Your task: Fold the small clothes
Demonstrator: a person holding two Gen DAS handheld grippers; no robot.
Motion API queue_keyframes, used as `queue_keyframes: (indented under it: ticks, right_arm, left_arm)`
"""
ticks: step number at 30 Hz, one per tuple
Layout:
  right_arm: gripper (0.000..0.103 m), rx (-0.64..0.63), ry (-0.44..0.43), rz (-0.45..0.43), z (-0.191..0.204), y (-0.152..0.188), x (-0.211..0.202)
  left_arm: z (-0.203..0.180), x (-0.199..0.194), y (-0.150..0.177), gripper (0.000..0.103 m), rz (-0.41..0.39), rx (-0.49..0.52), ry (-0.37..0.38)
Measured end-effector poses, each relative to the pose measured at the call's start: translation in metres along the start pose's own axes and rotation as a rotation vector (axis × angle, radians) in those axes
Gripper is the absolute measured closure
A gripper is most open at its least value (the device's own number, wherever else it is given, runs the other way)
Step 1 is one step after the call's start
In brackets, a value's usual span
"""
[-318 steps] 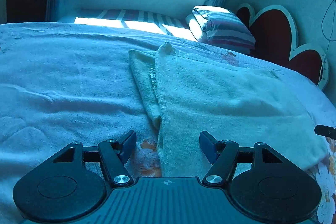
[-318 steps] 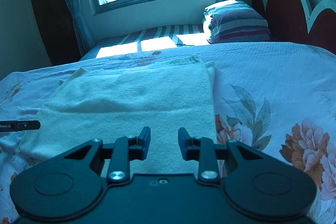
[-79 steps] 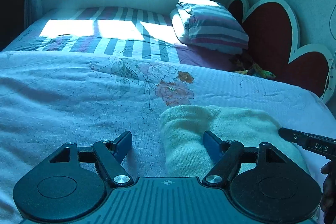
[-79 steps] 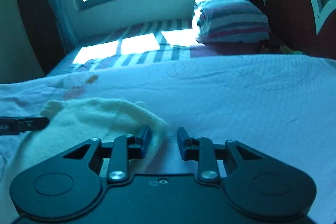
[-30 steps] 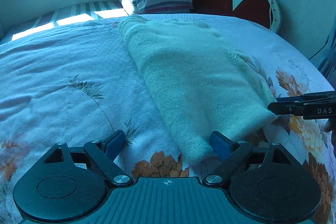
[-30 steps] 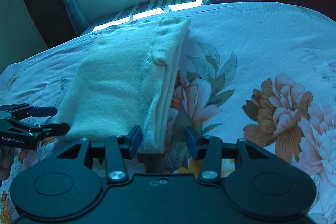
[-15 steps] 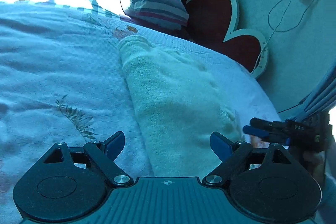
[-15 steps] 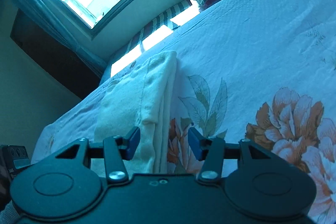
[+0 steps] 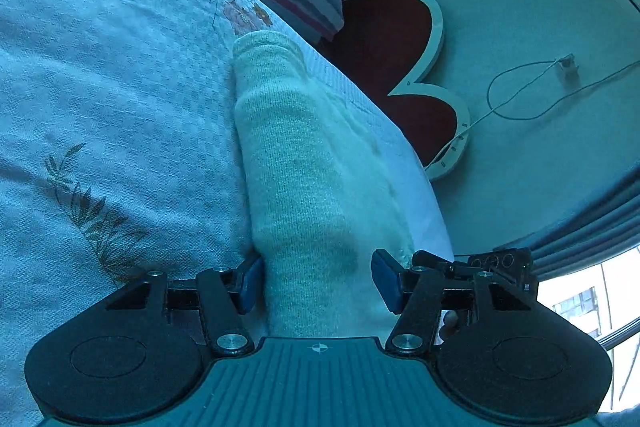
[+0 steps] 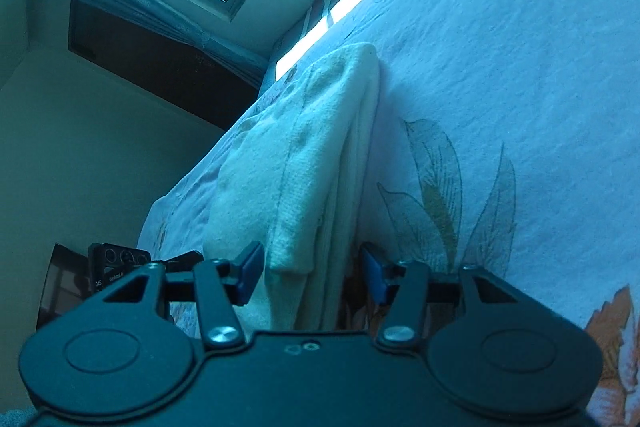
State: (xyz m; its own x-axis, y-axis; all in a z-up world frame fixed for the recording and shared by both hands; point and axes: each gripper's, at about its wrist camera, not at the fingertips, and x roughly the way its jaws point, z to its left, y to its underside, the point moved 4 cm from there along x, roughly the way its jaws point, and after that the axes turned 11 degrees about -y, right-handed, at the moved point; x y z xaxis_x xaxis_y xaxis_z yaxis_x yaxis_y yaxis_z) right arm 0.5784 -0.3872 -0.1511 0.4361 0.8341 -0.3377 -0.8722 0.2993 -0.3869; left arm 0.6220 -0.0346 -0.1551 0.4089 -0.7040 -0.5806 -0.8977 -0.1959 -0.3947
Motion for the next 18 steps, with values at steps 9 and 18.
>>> queue_keyframes:
  ticks: [9, 18]
  right_arm:
    - [0.047, -0.005, -0.048, 0.02, 0.002, -0.015, 0.011]
    - [0.049, -0.005, -0.077, 0.035, -0.001, -0.022, 0.016]
  left_arm:
    - [0.0, 0.002, -0.014, 0.045, -0.017, -0.021, -0.028]
    - [-0.003, 0.012, -0.028, 0.045, -0.007, 0.024, -0.006]
